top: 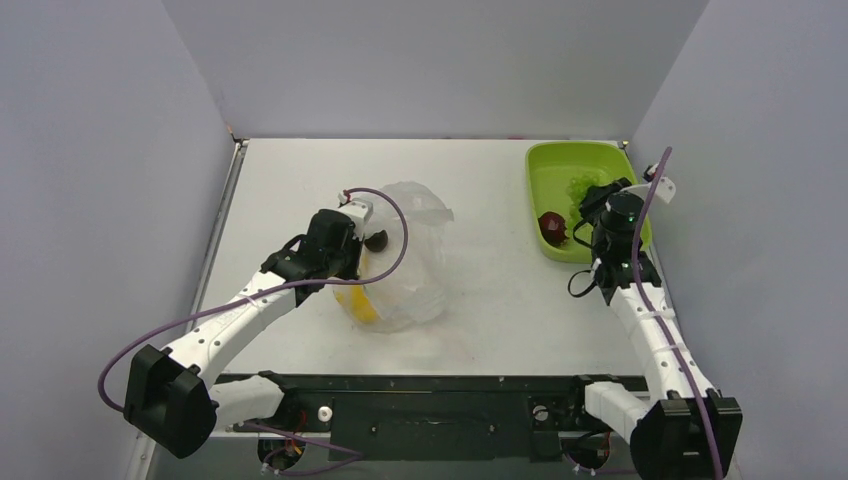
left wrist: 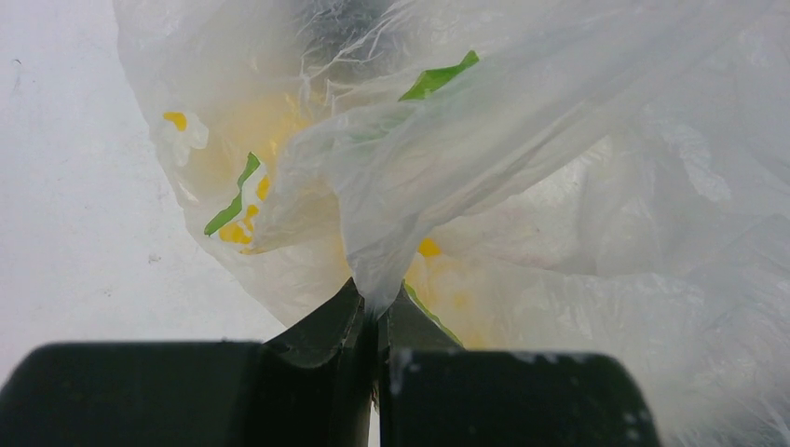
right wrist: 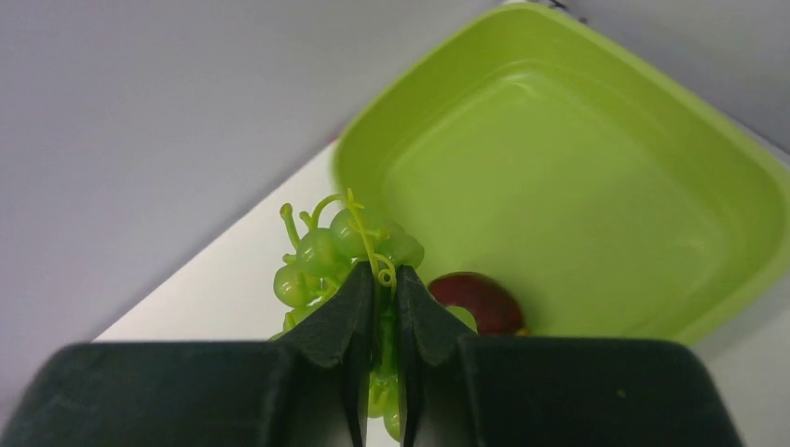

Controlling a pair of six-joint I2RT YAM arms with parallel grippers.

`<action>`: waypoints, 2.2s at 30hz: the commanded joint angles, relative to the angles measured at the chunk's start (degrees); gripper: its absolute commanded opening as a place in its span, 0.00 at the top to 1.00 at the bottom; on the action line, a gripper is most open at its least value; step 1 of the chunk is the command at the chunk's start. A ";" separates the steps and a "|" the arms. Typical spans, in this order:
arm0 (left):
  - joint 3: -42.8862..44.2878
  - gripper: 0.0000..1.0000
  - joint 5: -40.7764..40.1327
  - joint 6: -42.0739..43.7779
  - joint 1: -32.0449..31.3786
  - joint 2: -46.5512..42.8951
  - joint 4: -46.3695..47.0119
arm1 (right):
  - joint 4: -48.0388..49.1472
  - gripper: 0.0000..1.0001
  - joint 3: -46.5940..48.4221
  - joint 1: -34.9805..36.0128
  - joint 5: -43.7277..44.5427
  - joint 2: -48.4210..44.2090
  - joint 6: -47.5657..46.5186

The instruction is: Take the fake fruits out of the plastic bag

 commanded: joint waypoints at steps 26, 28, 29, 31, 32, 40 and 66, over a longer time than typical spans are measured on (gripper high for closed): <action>1.99 1.00 1.37 0.21 0.07 -1.70 0.81 | -8.08 0.76 11.09 -19.56 -15.59 31.99 1.61; 2.03 1.00 1.63 0.27 0.07 -1.68 0.79 | -8.80 0.68 11.38 -19.10 -14.87 31.99 0.82; 1.99 1.00 1.76 0.29 0.07 -1.69 0.77 | -9.52 0.62 11.82 -18.51 -13.89 31.82 0.42; 1.91 1.00 1.77 0.30 0.11 -1.85 0.86 | -10.42 0.55 12.24 -17.62 -12.95 31.20 -0.63; 1.93 1.00 1.83 0.30 0.08 -1.93 0.95 | -10.73 0.54 12.25 -17.04 -12.87 30.48 -1.02; 1.86 1.00 1.90 0.38 0.08 -2.11 1.04 | -11.35 0.51 10.81 -9.60 -5.81 21.88 -4.25; 0.86 1.00 3.35 0.56 0.07 -5.68 3.28 | 1.20 0.55 1.32 39.96 -10.80 4.09 -9.38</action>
